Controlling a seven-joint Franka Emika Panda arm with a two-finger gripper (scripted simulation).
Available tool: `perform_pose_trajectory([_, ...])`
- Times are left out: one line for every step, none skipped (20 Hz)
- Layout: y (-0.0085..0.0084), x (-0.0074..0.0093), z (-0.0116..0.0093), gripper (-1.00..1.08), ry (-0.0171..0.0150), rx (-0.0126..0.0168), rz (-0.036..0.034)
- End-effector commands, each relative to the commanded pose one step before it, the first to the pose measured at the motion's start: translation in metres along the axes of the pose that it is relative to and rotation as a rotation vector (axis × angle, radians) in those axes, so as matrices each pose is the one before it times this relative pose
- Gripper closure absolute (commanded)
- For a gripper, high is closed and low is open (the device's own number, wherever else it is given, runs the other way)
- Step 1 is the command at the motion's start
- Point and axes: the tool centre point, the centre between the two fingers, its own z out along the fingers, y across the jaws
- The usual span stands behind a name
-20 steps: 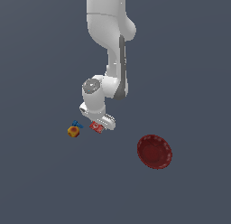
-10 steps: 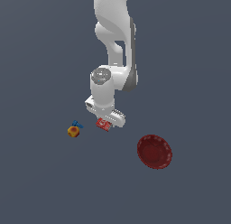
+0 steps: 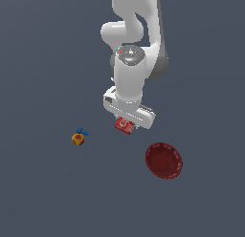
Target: Pick up a designated object from a clutter of objects.
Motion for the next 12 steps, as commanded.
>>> perform_pose_trajectory([-0.01816, -0.0034, -0.02408, 1.08, 0.00019, -0.00165, 0.00116])
perform_pose_trajectory([-0.00736, -0.00112, -0.00938, 1.08, 0.0, 0.0, 0.0])
perform_pose_trajectory([-0.00736, -0.0011, -0.00936, 1.08, 0.0, 0.0, 0.0])
perform_pose_trajectory([-0.00737, -0.00108, -0.00934, 1.08, 0.0, 0.0, 0.0])
perform_pose_trajectory([-0.00737, -0.00107, -0.00931, 1.08, 0.0, 0.0, 0.0])
perform_pose_trajectory([-0.00738, -0.00105, -0.00929, 1.08, 0.0, 0.0, 0.0])
perform_pose_trajectory([-0.00739, -0.00102, -0.00926, 1.08, 0.0, 0.0, 0.0])
perform_pose_trajectory([-0.00729, -0.00096, -0.00929, 1.08, -0.00033, 0.00059, -0.00012])
perform_pose_trajectory([-0.00731, -0.00096, -0.00909, 1.08, 0.0, 0.0, 0.0])
perform_pose_trajectory([-0.00703, -0.0009, -0.00871, 1.08, 0.0, 0.0, 0.0])
perform_pose_trajectory([-0.00677, -0.00084, -0.00835, 1.08, 0.0, 0.0, 0.0])
perform_pose_trajectory([-0.00646, -0.00073, -0.00805, 1.08, -0.00041, 0.00053, -0.00018])
